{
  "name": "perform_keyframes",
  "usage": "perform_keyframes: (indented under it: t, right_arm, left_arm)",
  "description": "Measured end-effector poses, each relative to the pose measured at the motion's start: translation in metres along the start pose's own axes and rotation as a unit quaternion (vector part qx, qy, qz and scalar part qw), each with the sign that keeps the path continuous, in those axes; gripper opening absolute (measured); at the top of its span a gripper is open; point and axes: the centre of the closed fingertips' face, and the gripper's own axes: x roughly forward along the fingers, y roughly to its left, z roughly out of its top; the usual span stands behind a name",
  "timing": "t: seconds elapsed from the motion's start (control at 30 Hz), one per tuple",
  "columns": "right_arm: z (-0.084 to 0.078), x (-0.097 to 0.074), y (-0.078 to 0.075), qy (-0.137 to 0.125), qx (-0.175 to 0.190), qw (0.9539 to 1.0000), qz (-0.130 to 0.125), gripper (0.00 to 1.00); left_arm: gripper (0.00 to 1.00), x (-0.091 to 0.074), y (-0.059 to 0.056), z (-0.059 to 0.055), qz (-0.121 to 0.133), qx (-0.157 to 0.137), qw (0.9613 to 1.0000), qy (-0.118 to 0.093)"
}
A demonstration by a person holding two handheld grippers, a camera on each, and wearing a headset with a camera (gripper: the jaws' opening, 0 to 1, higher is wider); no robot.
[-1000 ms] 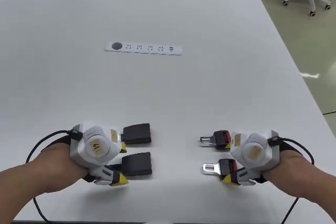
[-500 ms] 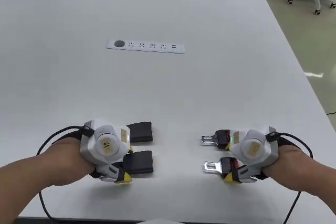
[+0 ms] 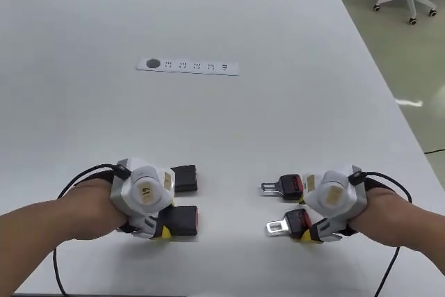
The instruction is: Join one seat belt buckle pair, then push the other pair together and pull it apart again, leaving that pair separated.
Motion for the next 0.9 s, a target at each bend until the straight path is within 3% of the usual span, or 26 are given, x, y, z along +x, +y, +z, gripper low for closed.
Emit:
perform_keyframes:
  t: [0.23, 0.9]
  right_arm:
    - [0.0065, 0.0015, 0.0063, -0.001, 0.0, 1.0, 0.007, 0.35]
    - [0.0044, 0.0054, 0.0069, 0.004, 0.008, 0.9996, 0.026, 0.34]
  left_arm:
    - [0.33, 0.0025, -0.0012, -0.0009, 0.005, 0.0, 1.0, 0.0]
    - [0.33, 0.0027, -0.0035, -0.0003, -0.007, 0.002, 1.0, -0.002]
